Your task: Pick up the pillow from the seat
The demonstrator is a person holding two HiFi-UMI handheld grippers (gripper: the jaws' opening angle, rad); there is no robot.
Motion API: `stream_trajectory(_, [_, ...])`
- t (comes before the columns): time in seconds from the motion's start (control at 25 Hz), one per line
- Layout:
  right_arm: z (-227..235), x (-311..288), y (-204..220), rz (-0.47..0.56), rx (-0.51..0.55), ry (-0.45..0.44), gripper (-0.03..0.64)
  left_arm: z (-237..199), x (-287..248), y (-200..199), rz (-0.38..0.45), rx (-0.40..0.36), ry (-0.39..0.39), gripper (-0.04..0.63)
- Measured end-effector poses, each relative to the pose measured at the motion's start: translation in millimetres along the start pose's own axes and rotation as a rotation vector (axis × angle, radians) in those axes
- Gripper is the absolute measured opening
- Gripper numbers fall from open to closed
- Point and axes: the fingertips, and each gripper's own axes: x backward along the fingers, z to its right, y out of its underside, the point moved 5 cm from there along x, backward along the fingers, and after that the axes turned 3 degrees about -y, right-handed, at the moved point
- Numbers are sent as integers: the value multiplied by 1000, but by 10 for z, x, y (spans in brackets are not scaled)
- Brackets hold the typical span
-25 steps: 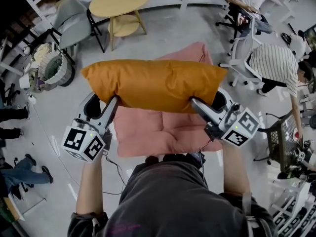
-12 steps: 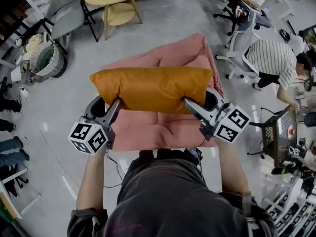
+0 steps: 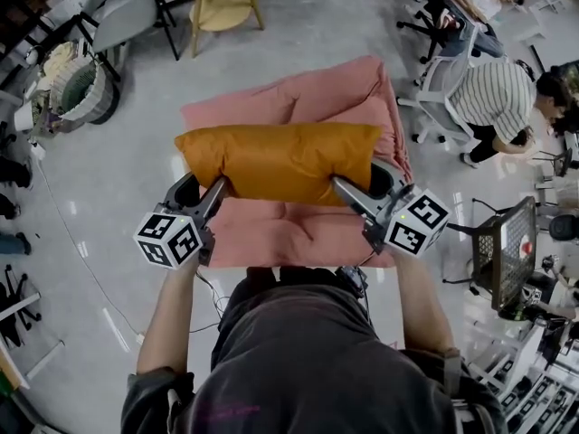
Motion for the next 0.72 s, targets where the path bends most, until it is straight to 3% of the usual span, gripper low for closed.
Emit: stream_trajectory(0.72, [139,53,236,-27,-48,0,229,37,-103,228,-46,18,-11,221])
